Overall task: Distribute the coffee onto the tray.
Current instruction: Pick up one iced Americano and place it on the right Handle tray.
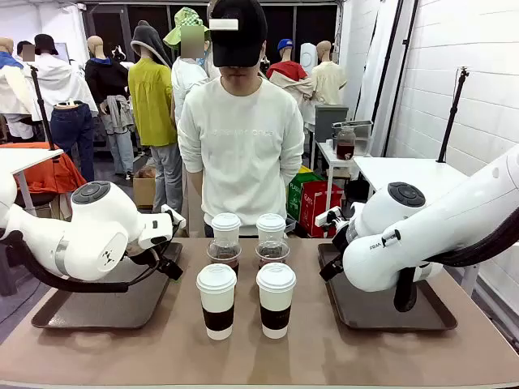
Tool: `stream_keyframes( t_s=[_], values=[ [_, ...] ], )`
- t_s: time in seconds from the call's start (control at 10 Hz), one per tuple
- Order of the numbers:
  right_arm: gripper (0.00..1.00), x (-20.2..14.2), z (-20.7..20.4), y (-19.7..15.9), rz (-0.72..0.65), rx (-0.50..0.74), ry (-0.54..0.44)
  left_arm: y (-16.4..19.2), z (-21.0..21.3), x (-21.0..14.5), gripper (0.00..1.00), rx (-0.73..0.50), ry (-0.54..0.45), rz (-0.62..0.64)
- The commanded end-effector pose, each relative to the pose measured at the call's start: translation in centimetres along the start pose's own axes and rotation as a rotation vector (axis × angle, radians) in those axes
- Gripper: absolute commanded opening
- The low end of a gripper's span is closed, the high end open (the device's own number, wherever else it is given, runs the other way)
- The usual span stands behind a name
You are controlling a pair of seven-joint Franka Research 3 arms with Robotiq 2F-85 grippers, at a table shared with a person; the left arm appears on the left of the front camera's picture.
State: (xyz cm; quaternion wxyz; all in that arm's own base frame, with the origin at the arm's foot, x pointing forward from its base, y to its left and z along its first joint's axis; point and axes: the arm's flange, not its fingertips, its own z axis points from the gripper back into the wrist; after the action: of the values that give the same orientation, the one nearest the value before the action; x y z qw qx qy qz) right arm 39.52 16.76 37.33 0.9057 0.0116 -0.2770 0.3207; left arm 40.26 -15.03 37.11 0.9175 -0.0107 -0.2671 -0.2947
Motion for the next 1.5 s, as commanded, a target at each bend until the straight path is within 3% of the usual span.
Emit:
stream_keyframes(
  t_s=[0.0,1.2,1.4],
  values=[
    [1.0,0.0,0.0,0.0,0.0,0.0,0.0,0.0,0.0,0.0,1.0,0.0,0.0,0.0],
    [1.0,0.0,0.1,-0.3,-0.004,0.009,-0.006,0.0,0.0,0.0,1.0,0.0,0.0,-0.001],
    [1.0,1.3,2.2,-1.1,0.012,0.019,-0.032,0.7,2.0,1.1,1.0,0.033,-0.017,-0.01]
  ],
)
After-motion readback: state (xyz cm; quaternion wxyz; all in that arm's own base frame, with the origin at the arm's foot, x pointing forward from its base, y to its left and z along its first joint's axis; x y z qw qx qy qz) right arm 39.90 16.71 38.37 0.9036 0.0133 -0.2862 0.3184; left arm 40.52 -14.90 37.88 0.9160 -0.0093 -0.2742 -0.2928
